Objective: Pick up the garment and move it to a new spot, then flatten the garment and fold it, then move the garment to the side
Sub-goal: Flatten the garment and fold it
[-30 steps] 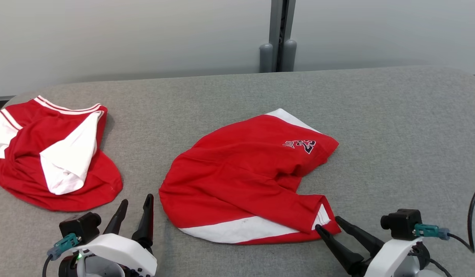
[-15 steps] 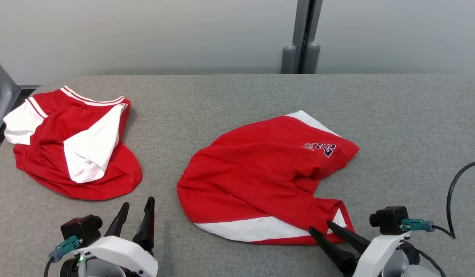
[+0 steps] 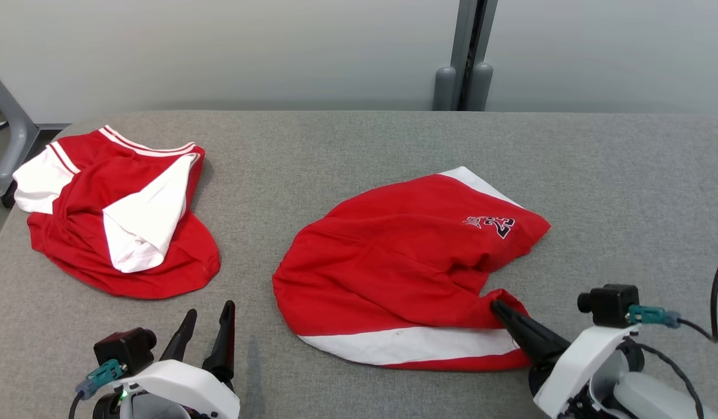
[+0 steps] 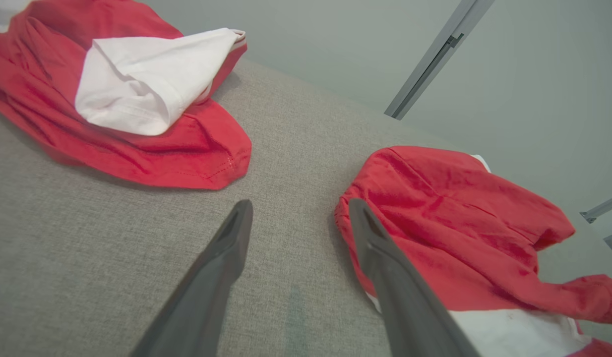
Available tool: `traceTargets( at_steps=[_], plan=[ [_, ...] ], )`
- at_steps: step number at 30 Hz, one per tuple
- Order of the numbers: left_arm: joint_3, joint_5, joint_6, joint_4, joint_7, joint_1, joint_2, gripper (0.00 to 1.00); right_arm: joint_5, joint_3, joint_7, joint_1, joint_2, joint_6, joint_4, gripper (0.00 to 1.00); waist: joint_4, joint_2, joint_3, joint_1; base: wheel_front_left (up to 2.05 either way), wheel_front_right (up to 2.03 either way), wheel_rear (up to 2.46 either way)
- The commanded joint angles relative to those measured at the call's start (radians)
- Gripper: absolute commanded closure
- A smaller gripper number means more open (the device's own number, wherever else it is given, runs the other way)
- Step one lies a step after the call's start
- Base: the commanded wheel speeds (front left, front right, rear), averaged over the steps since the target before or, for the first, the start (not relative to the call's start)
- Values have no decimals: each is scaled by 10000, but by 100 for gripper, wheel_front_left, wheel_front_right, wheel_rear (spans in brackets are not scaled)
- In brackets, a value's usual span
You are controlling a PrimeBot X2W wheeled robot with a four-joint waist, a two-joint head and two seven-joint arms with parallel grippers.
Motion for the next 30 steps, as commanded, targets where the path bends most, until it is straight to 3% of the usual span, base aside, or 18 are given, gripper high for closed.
traceTargets(
  at_steps=[1, 13, 26, 27, 29, 30],
  plan=[
    [8, -47, -36, 41, -12, -129, 4, 0, 198, -33, -79, -239, -102, 2, 23, 100, 3, -1, 39, 0, 0, 0, 0],
    [-145, 150, -9, -7, 28, -513, -56, 0, 918, 108, -391, -1646, -513, 2, 986, 100, 479, -1, 700, 0, 0, 0, 0],
    [-248, 281, -1, 3, -68, -898, -211, 0, 1129, 597, -522, -2589, -734, 2, 2288, 87, 1058, -1, 1529, 0, 0, 0, 0],
    [-249, 277, -2, 33, -62, -914, -218, 0, 1106, 649, -543, -2641, -719, 2, 2399, 82, 1062, -1, 1529, 0, 0, 0, 0],
    [-243, 258, -6, 88, -81, -924, -228, 0, 1132, 713, -588, -2730, -641, 2, 2569, 55, 1043, -1, 1482, 0, 0, 0, 0],
    [-233, 243, -6, 111, -94, -911, -224, 0, 1152, 702, -646, -2763, -611, 2, 2628, 13, 1010, -1, 1434, 0, 0, 0, 0]
  ],
)
